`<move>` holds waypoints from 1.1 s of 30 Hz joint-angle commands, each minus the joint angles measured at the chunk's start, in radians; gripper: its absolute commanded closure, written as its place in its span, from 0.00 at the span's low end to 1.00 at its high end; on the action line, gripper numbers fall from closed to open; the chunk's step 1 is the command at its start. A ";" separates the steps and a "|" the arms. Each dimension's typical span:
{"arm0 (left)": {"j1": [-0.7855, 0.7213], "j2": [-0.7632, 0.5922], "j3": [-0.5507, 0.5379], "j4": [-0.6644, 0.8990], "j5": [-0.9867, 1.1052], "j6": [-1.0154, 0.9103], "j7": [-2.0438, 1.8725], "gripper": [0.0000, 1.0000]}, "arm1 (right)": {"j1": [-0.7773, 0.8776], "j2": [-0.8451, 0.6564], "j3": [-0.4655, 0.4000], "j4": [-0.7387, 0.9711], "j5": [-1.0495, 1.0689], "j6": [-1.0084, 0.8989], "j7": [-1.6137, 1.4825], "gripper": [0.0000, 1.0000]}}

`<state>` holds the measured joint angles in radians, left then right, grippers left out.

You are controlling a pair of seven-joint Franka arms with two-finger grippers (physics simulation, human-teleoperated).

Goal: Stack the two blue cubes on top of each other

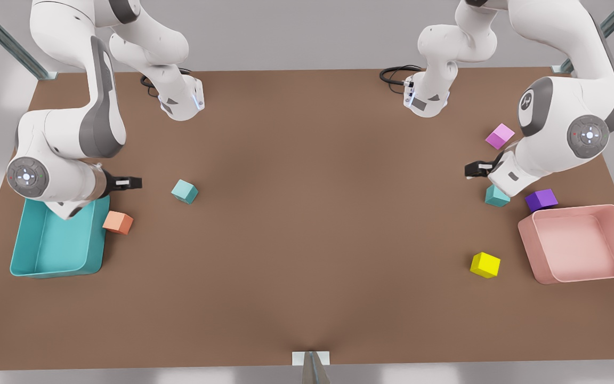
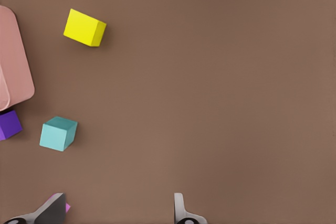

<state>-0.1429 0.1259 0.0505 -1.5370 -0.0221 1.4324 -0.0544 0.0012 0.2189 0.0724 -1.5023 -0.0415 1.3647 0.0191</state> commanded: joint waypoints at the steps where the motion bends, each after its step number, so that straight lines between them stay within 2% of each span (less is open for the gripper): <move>1: 0.002 0.004 0.000 0.005 -0.001 0.010 0.025 0.00 | 0.000 -0.003 0.000 0.001 0.000 0.028 0.018 0.00; 4: 0.005 0.034 0.000 0.023 -0.002 -0.023 0.022 0.00 | -0.001 -0.021 0.000 -0.029 0.005 0.017 0.019 0.00; 5: 0.006 0.046 0.000 0.021 -0.004 -0.041 0.024 0.00 | -0.003 -0.102 -0.002 -0.163 0.006 0.056 0.044 0.00; 6: 0.003 0.051 0.000 0.020 -0.004 -0.043 0.022 0.00 | -0.003 -0.251 -0.003 -0.401 0.006 0.232 0.067 0.00; 8: 0.009 0.067 0.000 0.017 -0.004 -0.056 0.022 0.00 | -0.003 -0.412 -0.057 -0.665 0.006 0.391 0.067 0.00; 9: 0.014 0.078 0.000 0.015 -0.002 -0.056 0.022 0.00 | -0.003 -0.525 -0.060 -0.847 0.006 0.563 0.065 0.00; 10: 0.019 0.081 0.000 0.014 -0.002 -0.056 0.022 0.00 | -0.004 -0.547 -0.062 -0.891 0.006 0.597 0.067 0.00; 11: 0.031 0.081 0.000 0.014 -0.002 -0.056 0.024 0.00 | -0.003 -0.540 -0.062 -0.895 0.006 0.628 0.090 0.00; 13: 0.031 0.081 0.000 0.014 -0.002 -0.056 0.024 0.00 | 0.010 -0.354 -0.052 -0.727 -0.011 0.626 0.176 0.00; 20: 0.032 0.087 0.000 0.006 0.002 -0.056 0.027 0.00 | 0.115 -0.141 -0.100 -0.678 -0.031 0.784 0.381 0.00; 22: 0.032 0.087 0.000 0.006 0.004 -0.056 0.027 0.00 | 0.120 -0.121 -0.103 -0.681 -0.017 0.797 0.412 0.00; 23: 0.032 0.087 0.000 0.006 0.005 -0.056 0.027 0.00 | 0.137 -0.095 -0.141 -0.682 0.006 0.810 0.410 0.00; 25: 0.032 0.087 0.000 0.005 0.005 -0.056 0.028 0.00 | 0.148 -0.075 -0.161 -0.694 0.057 0.833 0.410 0.01; 30: 0.040 0.093 0.000 -0.002 0.005 -0.056 0.035 0.00 | 0.163 -0.067 -0.155 -0.819 0.100 0.995 0.460 0.01; 33: 0.043 0.093 0.000 -0.002 0.005 -0.056 0.035 0.00 | 0.174 -0.095 -0.122 -0.875 0.106 1.031 0.535 0.01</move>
<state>-0.1010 0.2202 0.0506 -1.5389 -0.0176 1.3769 -0.0299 0.1771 0.1334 -0.0544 -2.3664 0.0503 2.2938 0.3232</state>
